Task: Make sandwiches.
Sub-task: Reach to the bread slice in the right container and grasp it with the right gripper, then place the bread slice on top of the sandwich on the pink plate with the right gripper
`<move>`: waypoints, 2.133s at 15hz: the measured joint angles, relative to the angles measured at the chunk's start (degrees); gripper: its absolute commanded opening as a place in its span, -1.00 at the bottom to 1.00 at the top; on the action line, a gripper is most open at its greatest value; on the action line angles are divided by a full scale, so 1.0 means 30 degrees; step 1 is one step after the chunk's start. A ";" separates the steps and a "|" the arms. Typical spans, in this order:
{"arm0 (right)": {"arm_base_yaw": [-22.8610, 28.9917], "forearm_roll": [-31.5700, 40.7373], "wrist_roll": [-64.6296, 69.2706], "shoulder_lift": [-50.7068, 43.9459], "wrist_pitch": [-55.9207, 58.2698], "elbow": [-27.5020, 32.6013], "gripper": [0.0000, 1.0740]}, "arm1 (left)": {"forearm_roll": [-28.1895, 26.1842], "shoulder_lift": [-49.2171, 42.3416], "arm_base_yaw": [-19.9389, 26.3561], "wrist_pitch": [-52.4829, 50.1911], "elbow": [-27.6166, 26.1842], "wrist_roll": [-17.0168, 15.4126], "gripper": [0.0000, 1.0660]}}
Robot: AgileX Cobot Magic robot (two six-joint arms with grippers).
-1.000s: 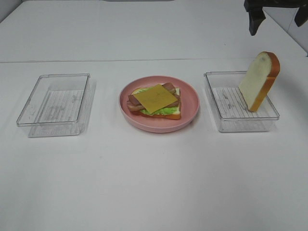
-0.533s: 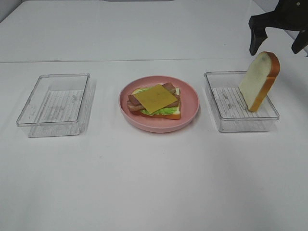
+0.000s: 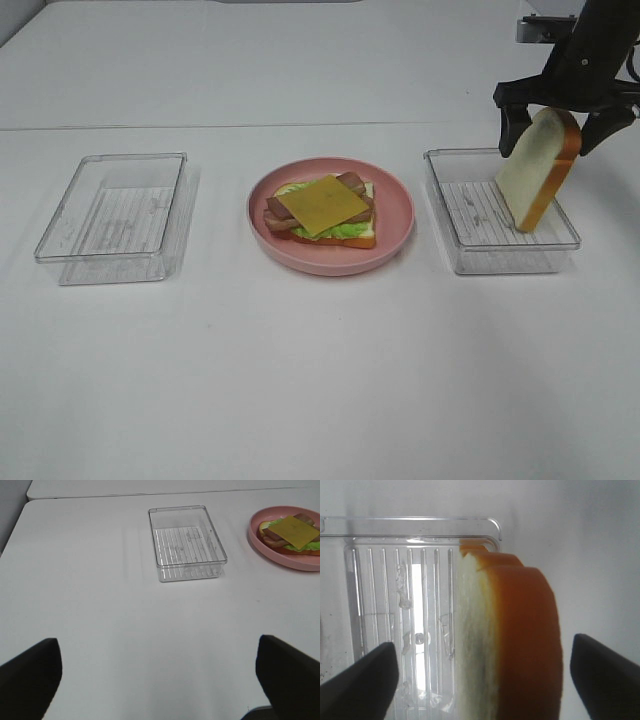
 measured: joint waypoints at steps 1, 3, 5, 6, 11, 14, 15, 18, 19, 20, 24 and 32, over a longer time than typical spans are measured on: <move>0.0000 0.0038 0.0000 0.0019 0.0000 0.0000 0.24 | 0.0000 0.0000 0.0000 0.0000 0.0000 0.0000 0.89; 0.0000 0.0115 0.0134 0.0019 -0.0115 0.0000 -0.72 | 0.0000 0.0000 0.0000 0.0000 0.0000 0.0000 0.89; 0.0000 0.0325 0.0153 0.0019 -0.0115 0.0000 -1.00 | 0.0000 0.0000 0.0000 0.0000 0.0000 0.0000 0.89; 0.0000 0.0535 0.0153 -0.0038 -0.0076 0.0000 -1.00 | 0.0000 0.0000 0.0000 0.0000 0.0000 0.0000 0.89; 0.0000 0.1222 0.0134 -0.2005 0.0668 0.0000 -1.00 | 0.0000 0.0000 0.0000 0.0000 0.0000 0.0000 0.89; 0.0057 0.3037 -0.0210 -0.3839 0.0764 0.0000 -1.00 | 0.0000 0.0000 0.0000 0.0000 0.0000 0.0000 0.89; 0.0248 0.3419 -0.0592 -0.4354 0.0783 0.0000 -1.00 | 0.0000 0.0000 0.0000 0.0000 0.0000 0.0000 0.89; 0.1891 0.4087 -0.1184 -0.5099 0.0821 0.0000 -1.00 | 0.0000 0.0000 0.0000 0.0000 0.0000 0.0000 0.89; 0.2750 0.4335 -0.1241 -0.5080 0.0840 0.0000 -1.00 | 0.0000 0.0000 0.0000 0.0000 0.0000 0.0000 0.89; 0.3132 0.4412 -0.1261 -0.5080 0.0840 0.0000 -1.00 | 0.0000 0.0000 0.0000 0.0000 0.0000 0.0000 0.89; 0.7028 0.4927 -0.0879 -0.5080 -0.0993 0.0000 -1.00 | 0.0000 0.0000 0.0000 0.0000 0.0000 0.0000 0.89; 0.7773 0.8021 -0.0840 -0.1833 -0.1872 0.0000 -1.00 | 0.0000 0.0000 0.0000 0.0000 0.0000 0.0000 0.89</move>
